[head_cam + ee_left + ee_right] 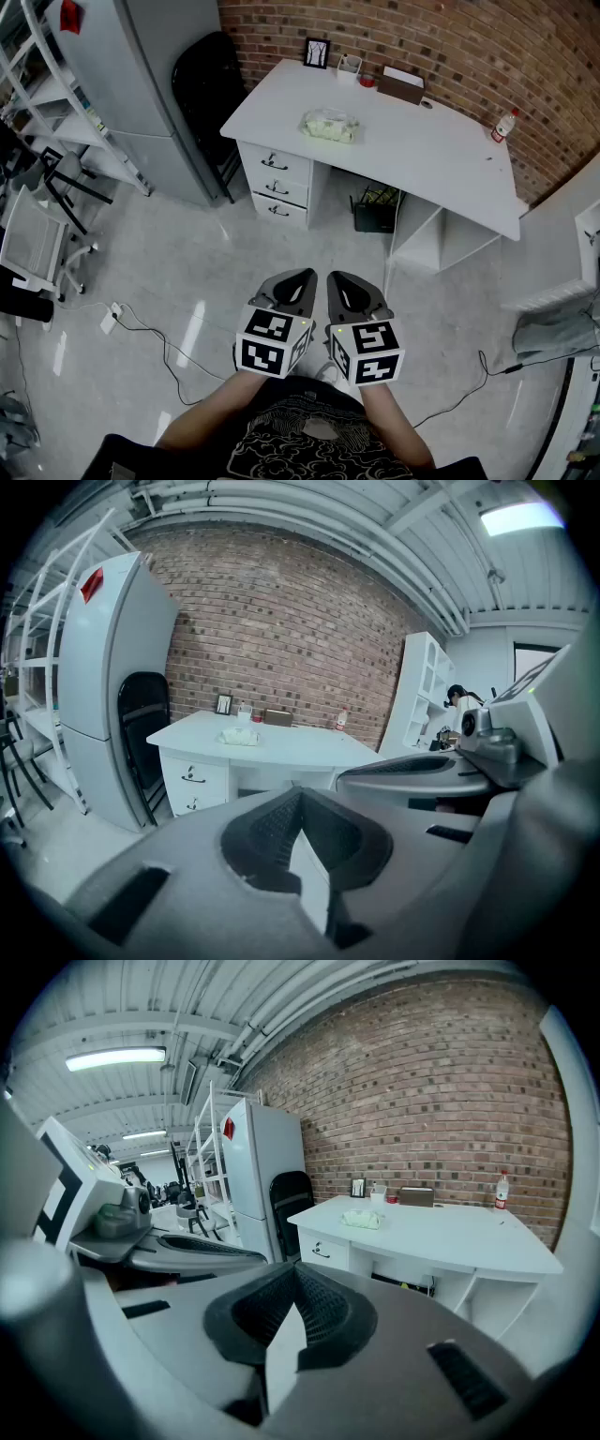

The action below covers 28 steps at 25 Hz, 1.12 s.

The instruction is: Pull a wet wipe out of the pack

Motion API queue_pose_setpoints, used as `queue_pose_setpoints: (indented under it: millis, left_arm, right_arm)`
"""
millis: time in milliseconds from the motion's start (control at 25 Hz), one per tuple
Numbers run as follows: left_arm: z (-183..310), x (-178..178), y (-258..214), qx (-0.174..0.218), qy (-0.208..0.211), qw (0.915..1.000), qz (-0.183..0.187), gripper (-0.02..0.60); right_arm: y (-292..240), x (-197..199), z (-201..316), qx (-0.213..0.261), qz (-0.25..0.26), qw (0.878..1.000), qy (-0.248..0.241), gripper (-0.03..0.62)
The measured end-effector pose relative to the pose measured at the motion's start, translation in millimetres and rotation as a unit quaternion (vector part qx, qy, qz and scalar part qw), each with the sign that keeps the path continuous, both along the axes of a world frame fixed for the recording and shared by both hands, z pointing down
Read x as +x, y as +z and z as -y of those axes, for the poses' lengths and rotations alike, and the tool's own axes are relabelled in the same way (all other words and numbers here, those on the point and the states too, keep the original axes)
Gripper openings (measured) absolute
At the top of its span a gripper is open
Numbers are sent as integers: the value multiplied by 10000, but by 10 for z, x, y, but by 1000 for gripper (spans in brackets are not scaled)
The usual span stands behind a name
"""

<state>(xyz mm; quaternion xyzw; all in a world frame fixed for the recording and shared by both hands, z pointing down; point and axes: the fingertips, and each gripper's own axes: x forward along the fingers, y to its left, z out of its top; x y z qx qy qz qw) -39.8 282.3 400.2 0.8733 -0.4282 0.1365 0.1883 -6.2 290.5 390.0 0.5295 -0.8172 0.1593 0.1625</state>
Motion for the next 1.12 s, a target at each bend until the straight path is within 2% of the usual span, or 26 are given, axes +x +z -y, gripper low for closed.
queue_pose_setpoints:
  millis: [560,800,1120]
  left_arm:
    - [195,-377,72,-5,336,9994,-48,12]
    - [303,-514,106,-41,295,9995,-98,12]
    - [552,-503,201,-94,249,9996,-48,12]
  right_arm:
    - [44,-377,179,-50,-97,9993,346,18]
    - [95,-516,265,-124,-132,9993,312,18]
    - [154,-524,543,-105,-72,9996,243,18]
